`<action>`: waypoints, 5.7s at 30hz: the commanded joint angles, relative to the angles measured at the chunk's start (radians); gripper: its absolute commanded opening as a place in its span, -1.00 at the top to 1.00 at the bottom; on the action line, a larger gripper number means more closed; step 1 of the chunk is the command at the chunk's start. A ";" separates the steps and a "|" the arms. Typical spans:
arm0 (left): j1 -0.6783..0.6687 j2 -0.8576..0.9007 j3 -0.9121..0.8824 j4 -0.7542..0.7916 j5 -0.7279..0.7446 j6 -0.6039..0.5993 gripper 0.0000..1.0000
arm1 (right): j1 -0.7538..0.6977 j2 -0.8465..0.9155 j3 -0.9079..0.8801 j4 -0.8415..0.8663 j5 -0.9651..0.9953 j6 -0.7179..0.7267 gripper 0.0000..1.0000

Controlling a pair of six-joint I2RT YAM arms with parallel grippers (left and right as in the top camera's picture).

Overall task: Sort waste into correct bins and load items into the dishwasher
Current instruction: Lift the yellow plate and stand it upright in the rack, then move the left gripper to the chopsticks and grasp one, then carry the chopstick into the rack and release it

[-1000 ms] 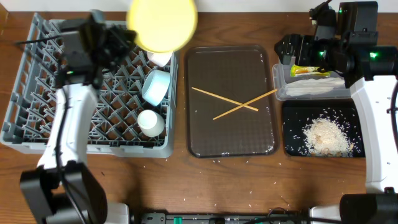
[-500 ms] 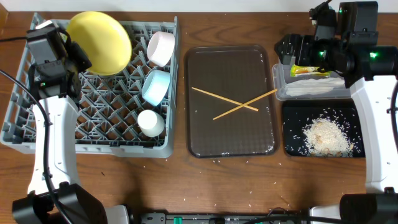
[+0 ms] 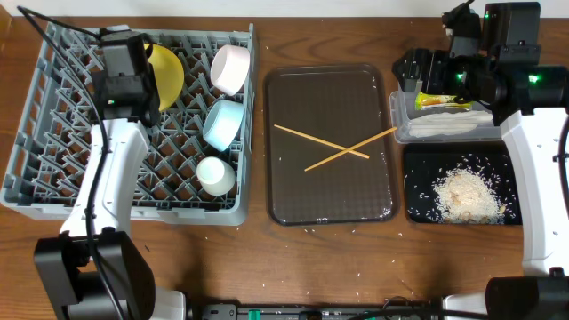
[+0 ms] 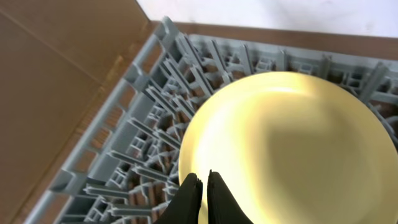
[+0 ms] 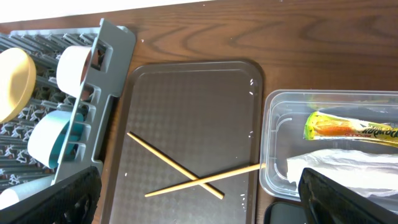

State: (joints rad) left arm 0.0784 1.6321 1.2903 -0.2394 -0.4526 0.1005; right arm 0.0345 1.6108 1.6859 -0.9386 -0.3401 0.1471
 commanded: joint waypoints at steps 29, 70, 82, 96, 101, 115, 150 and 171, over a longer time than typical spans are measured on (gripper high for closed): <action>-0.019 0.201 -0.011 -0.072 0.477 -0.256 0.85 | -0.007 -0.009 0.002 0.000 0.000 -0.014 -0.99; -0.428 -0.020 0.003 -0.240 0.481 -0.403 0.19 | -0.007 -0.009 0.002 0.000 0.000 -0.014 -0.98; -0.772 0.174 -0.007 -0.193 0.535 -0.075 -0.22 | -0.007 -0.009 0.002 0.000 0.000 -0.014 -0.99; -0.803 0.317 0.113 -0.282 0.453 0.195 -0.37 | -0.007 -0.009 0.002 0.000 0.000 -0.014 -0.98; -0.811 0.409 0.276 -0.448 0.552 0.218 -0.35 | -0.007 -0.009 0.002 0.000 0.000 -0.014 -0.98; -0.821 0.455 0.297 -0.465 0.526 0.217 -0.28 | -0.007 -0.009 0.002 0.000 0.000 -0.014 -0.99; -0.649 0.265 0.348 -0.586 0.549 0.061 0.85 | -0.007 -0.009 0.002 -0.023 0.000 -0.014 -0.99; -0.060 0.189 0.263 -0.803 0.535 -0.053 0.26 | -0.007 -0.009 0.002 -0.023 0.000 -0.014 -0.98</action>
State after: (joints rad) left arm 0.0216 1.8233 1.5589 -1.0397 0.0868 0.0517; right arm 0.0345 1.6108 1.6859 -0.9611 -0.3401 0.1471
